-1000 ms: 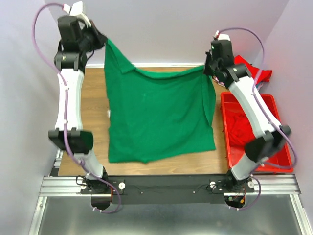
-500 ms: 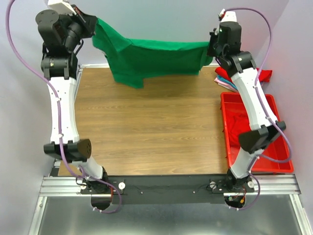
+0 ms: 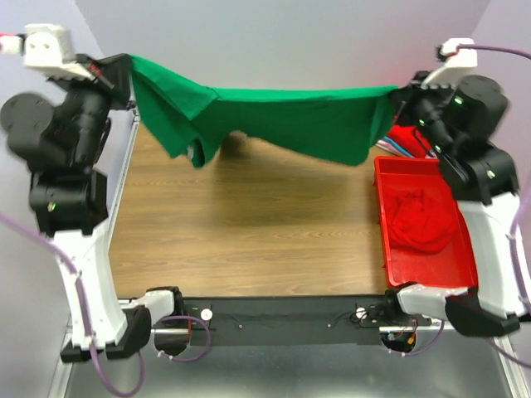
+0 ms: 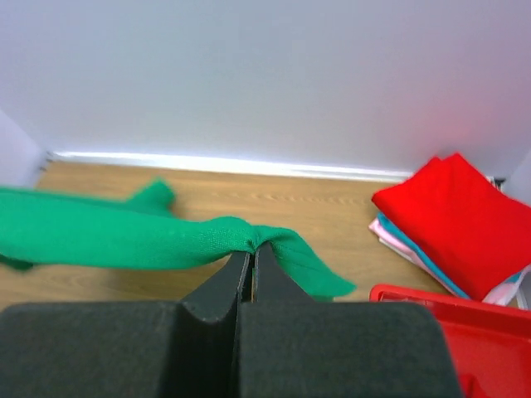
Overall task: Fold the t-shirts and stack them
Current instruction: Flatten the tshirt out
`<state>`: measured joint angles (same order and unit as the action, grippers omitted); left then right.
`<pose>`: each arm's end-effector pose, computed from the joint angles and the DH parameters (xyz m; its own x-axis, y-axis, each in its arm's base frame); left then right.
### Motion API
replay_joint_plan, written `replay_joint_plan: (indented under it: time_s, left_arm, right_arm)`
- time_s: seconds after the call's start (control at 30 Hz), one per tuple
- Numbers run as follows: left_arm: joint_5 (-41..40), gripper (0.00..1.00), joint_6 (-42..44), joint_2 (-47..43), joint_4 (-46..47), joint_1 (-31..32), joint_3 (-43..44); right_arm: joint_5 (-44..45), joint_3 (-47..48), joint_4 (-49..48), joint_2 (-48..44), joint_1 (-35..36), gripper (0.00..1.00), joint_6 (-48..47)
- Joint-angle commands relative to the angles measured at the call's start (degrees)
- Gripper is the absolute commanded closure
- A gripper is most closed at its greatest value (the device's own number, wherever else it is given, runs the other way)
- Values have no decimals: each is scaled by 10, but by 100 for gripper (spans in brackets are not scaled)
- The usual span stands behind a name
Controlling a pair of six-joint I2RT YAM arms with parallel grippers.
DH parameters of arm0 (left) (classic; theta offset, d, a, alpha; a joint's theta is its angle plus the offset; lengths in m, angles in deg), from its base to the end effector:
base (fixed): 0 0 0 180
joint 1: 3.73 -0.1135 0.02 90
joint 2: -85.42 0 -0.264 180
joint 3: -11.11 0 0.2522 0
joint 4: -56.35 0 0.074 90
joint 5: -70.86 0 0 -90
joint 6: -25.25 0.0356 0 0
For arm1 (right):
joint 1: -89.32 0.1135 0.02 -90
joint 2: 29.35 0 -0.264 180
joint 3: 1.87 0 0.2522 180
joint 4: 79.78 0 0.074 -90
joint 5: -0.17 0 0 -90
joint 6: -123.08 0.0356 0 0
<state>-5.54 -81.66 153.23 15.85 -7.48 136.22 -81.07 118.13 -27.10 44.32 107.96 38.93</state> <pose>0.1607 0.0021 0.6016 0.2291 -0.2683 -0.9357 0.2380 0.9475 -0.2134 0.2182 0.0679 0.5372 -0.1218 0.0652 -0.9904 -0.1609 0.9833 0.0845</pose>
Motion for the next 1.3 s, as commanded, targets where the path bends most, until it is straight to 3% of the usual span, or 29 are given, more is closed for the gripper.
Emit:
replay_joint_plan:
  time_s: [0.0, 0.23, 0.47, 0.6, 0.7, 0.73, 0.77, 0.8, 0.83, 0.9, 1.0, 1.27]
  left_arm:
    - [-49, 100, 43, -33, -33, -2, 42]
    - [-34, 100, 49, -11, -49, -1, 138]
    - [-2, 100, 45, 78, 12, -2, 65]
    - [3, 100, 54, 235, 58, -1, 68]
    - [6, 100, 56, 401, 57, -1, 152]
    - [3, 98, 54, 444, 56, -1, 210]
    - [-4, 89, 41, 523, 56, -1, 240]
    - [-22, 75, 35, 558, 52, -1, 270]
    - [-34, 51, 28, 587, 51, -1, 313]
    - [-58, 26, 17, 630, 74, 0, 317]
    - [-61, 23, 9, 620, 94, -1, 262]
    - [-30, 23, 27, 488, 129, 22, -25]
  right_arm:
    - [-39, -9, 0, -45, -2, 99, 3]
    - [-48, 23, 29, -50, -3, 99, 32]
    - [29, -15, 6, 42, -2, 99, 17]
    - [37, -67, -80, 143, -19, 99, -4]
    - [9, -56, -147, 264, -61, 99, 26]
    - [-4, -37, -161, 339, -75, 99, 46]
    - [-11, 11, -162, 377, -80, 99, 52]
    - [-13, 45, -162, 412, -83, 93, 55]
    - [-12, 75, -156, 451, -83, 62, 55]
    - [-6, 138, -151, 528, -89, 24, 58]
    - [24, 162, -140, 561, -93, 11, 81]
    - [10, 52, -139, 475, -93, 1, 61]
